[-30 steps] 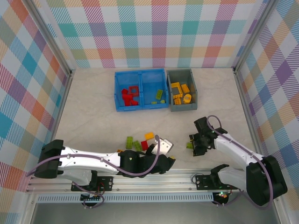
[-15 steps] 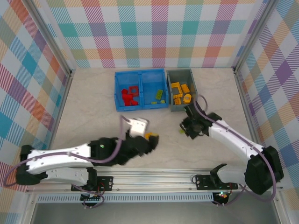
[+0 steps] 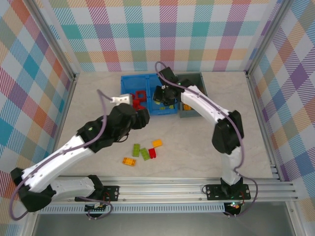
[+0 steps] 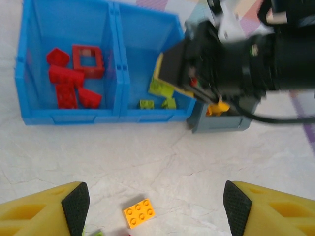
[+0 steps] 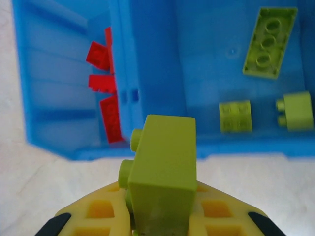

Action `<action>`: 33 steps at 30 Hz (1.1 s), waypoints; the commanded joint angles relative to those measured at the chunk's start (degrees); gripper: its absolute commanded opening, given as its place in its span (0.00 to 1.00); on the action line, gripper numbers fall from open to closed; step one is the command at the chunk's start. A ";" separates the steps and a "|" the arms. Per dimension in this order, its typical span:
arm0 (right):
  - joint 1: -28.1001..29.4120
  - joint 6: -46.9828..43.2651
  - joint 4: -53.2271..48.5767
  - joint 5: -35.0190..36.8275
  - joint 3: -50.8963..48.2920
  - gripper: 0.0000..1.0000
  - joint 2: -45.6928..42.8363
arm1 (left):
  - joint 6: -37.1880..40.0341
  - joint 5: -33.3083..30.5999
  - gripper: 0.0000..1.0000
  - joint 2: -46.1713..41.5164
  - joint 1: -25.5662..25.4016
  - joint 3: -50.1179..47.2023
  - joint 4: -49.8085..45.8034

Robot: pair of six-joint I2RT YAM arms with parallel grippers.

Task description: Sort the legos into containers by color

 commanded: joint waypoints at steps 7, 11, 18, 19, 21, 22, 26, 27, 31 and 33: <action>-3.82 -9.49 -12.85 -6.50 23.35 0.19 20.42 | -1.00 6.50 0.74 8.54 1.24 2.24 2.80; -3.86 -8.60 -15.69 -7.29 27.84 0.23 25.22 | -1.68 6.35 0.74 9.32 1.28 0.99 3.52; -3.86 -8.73 -15.68 -7.32 27.91 0.38 25.85 | -2.40 6.01 0.74 8.75 1.28 -0.86 2.76; -3.90 -8.81 -15.73 -7.25 27.87 0.43 25.37 | -2.62 5.84 0.74 8.42 1.28 -1.10 2.51; -3.78 -9.03 -15.81 -6.78 27.82 0.50 24.04 | -2.94 5.53 0.74 7.82 1.28 -1.49 2.11; -3.72 -9.11 -15.95 -6.62 27.68 0.52 23.21 | -3.12 5.35 0.74 7.47 1.28 -1.71 1.70; -3.32 -9.53 -15.85 -5.86 27.73 0.53 19.12 | -3.78 4.04 0.73 6.08 1.24 -2.45 -0.36; -3.21 -9.73 -15.85 -5.57 27.81 0.53 17.83 | -3.98 3.61 0.73 5.65 1.26 -2.65 -1.26; -2.44 -10.76 -15.99 -3.47 27.67 0.53 11.75 | -4.50 3.16 0.71 3.85 1.28 -3.26 -4.99; -1.82 -11.53 -16.14 -1.94 26.96 0.52 8.19 | -4.60 3.61 0.70 3.14 1.24 -3.44 -7.32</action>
